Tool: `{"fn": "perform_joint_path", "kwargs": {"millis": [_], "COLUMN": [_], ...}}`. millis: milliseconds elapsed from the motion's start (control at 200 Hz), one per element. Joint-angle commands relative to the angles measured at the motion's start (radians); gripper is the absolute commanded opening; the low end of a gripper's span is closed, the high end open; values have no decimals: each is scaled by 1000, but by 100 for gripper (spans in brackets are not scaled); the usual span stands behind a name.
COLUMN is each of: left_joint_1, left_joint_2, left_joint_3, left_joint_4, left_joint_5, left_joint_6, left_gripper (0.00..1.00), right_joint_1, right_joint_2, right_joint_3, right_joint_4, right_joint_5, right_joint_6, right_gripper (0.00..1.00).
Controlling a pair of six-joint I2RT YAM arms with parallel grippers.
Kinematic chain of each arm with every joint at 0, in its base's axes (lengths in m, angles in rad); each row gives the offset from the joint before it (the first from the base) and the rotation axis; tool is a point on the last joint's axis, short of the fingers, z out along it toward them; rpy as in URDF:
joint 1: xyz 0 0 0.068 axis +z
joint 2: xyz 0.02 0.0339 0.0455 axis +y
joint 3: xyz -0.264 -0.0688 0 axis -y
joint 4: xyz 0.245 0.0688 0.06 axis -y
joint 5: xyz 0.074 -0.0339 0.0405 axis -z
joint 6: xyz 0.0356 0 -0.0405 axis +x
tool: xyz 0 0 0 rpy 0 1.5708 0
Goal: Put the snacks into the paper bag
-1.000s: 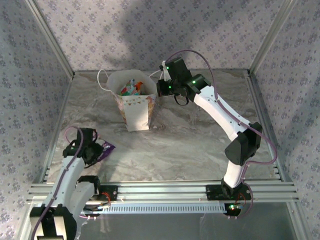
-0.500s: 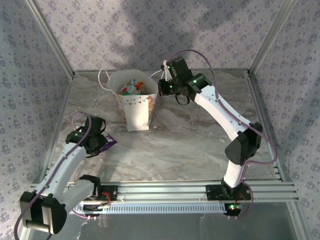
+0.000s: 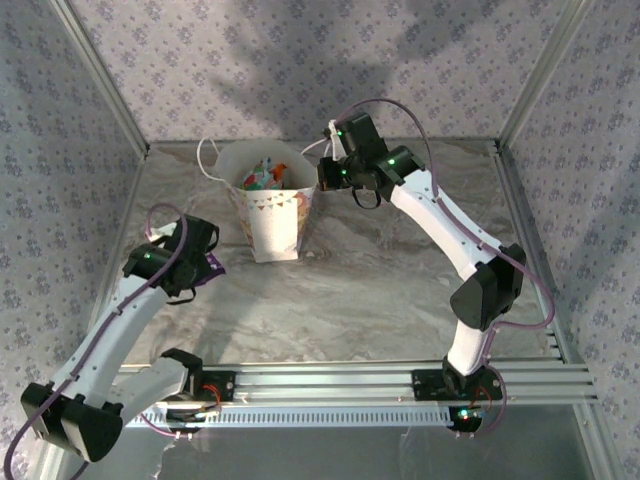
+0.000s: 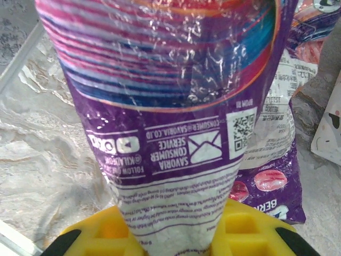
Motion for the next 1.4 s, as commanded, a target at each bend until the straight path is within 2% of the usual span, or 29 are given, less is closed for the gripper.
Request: {"fn": "perform_joint_path", "kwargs": {"millis": [0, 440, 790, 1184, 1394], "left_joint_1": [-18, -136, -172, -201, -201], "left_joint_2": [10, 171, 288, 433, 503], "left_joint_3": [83, 468, 739, 987, 1101], "left_joint_4": [-55, -235, -355, -291, -250], "left_joint_5": [-53, -128, -210, -209, -155], "left_joint_6": [45, 108, 141, 278, 318], "left_gripper": [0, 0, 0, 0, 0], "right_joint_1": [-15, -27, -26, -25, -25], "right_joint_2": [-17, -12, -8, -1, -4], "right_joint_3": [6, 18, 21, 34, 38], "right_joint_4": [-28, -35, -27, -20, -23], "right_joint_5": [9, 2, -21, -55, -56], "right_joint_6": [-8, -13, -3, 6, 7], "right_gripper": [0, 0, 0, 0, 0]}}
